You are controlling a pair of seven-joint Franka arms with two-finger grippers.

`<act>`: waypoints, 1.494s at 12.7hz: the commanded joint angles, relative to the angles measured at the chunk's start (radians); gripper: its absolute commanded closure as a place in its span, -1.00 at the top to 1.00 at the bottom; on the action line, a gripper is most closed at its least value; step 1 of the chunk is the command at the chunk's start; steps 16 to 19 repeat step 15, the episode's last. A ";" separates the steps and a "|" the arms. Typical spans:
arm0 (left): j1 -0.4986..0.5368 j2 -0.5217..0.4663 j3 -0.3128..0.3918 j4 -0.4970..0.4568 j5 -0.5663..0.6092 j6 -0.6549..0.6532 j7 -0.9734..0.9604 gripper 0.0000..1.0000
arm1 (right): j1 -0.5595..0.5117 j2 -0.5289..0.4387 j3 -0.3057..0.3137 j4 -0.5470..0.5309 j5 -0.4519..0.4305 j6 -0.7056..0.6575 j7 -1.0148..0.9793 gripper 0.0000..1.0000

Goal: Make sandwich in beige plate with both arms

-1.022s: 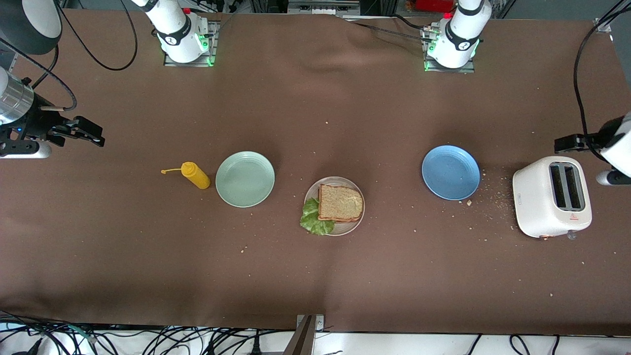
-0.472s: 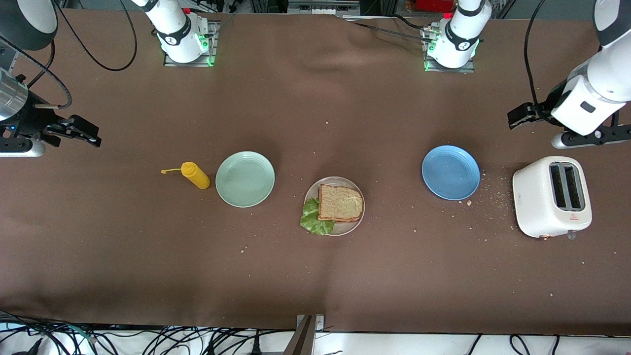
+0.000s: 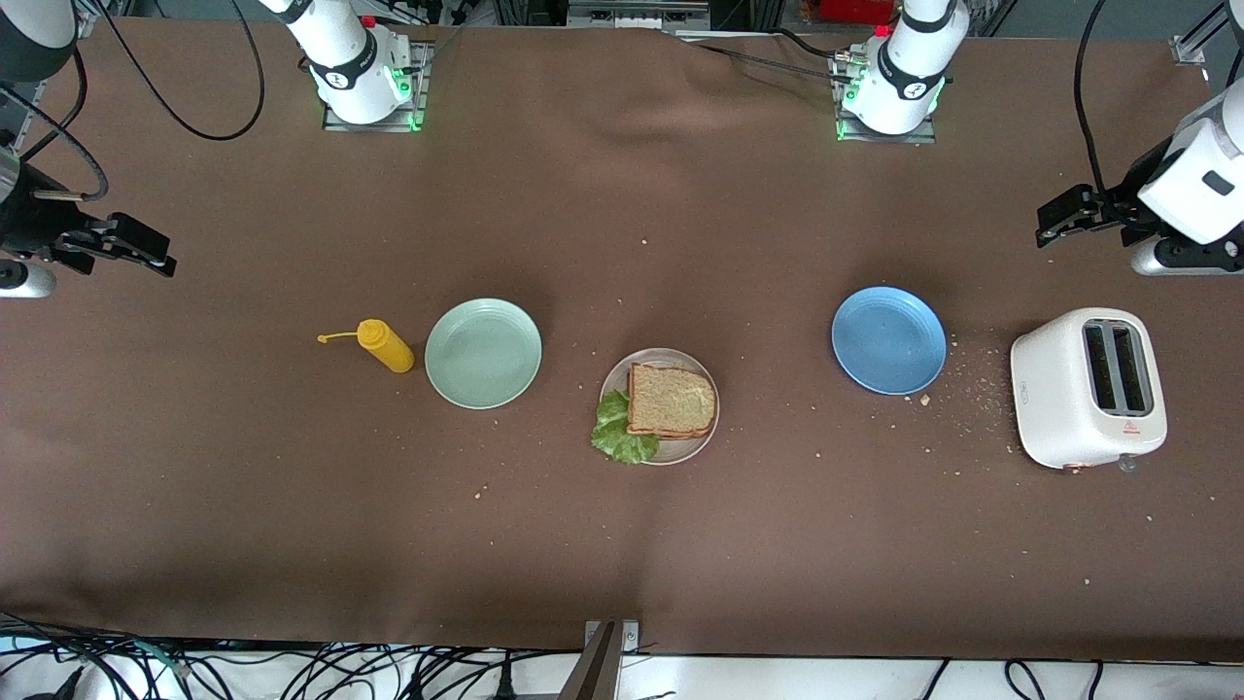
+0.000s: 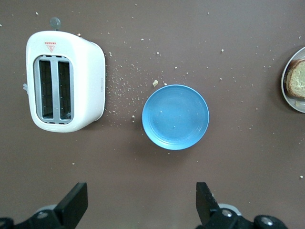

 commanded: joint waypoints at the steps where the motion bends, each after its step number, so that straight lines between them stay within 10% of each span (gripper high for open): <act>1: -0.003 -0.033 0.018 -0.021 -0.030 0.017 0.016 1.00 | -0.001 0.002 0.000 0.019 -0.006 -0.027 -0.008 1.00; 19: 0.040 0.033 -0.019 0.014 -0.094 0.006 -0.067 1.00 | 0.002 0.000 0.006 0.021 -0.012 -0.035 -0.013 1.00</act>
